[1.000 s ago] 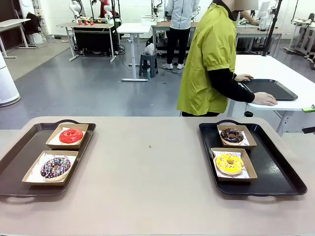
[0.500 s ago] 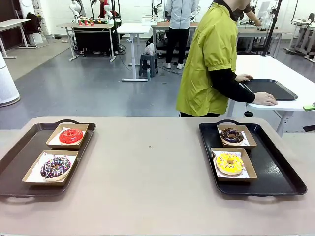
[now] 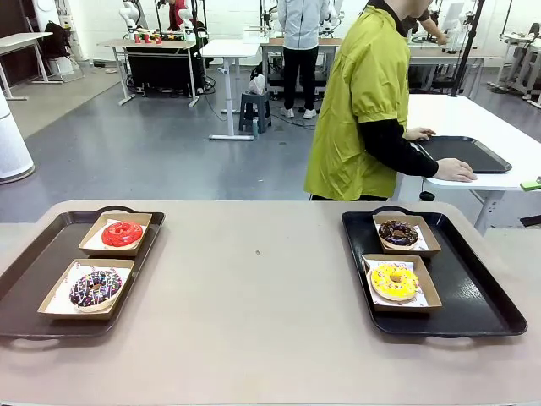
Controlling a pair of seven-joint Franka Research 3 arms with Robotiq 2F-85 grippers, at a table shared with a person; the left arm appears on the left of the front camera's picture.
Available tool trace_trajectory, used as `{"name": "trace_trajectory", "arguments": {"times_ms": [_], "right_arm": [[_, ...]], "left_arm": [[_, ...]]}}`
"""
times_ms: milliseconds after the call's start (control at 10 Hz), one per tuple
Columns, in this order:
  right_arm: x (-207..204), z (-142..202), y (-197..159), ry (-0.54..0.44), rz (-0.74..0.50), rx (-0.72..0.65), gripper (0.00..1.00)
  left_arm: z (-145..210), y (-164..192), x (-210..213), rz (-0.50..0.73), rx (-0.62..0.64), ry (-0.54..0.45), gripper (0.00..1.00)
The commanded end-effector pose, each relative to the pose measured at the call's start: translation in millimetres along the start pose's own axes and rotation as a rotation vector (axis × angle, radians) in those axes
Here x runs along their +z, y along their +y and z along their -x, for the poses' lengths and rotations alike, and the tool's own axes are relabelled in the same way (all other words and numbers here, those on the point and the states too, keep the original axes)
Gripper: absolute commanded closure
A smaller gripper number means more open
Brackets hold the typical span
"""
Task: Individually package the donuts and arrange them on the tray.
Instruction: Place the picked Paper togo box on the Handle tray.
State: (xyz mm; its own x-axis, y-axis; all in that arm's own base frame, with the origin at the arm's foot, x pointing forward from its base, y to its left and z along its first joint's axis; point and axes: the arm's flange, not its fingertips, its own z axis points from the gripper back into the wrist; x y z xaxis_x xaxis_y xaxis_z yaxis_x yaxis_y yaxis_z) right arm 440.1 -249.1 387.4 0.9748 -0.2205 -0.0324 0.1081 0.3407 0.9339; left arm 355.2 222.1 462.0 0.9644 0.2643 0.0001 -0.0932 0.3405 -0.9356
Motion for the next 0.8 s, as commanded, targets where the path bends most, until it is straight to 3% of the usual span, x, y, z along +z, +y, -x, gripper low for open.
{"name": "trace_trajectory", "arguments": {"times_ms": [0,700], "right_arm": [[0.2,2.1,2.3,0.007,0.010,-0.016,0.12],[0.2,2.1,2.3,0.007,0.010,-0.016,0.12]], "left_arm": [[3.0,-1.4,1.9,-0.003,-0.005,0.002,0.00],[3.0,-1.4,1.9,-0.003,-0.005,0.002,0.00]]}}
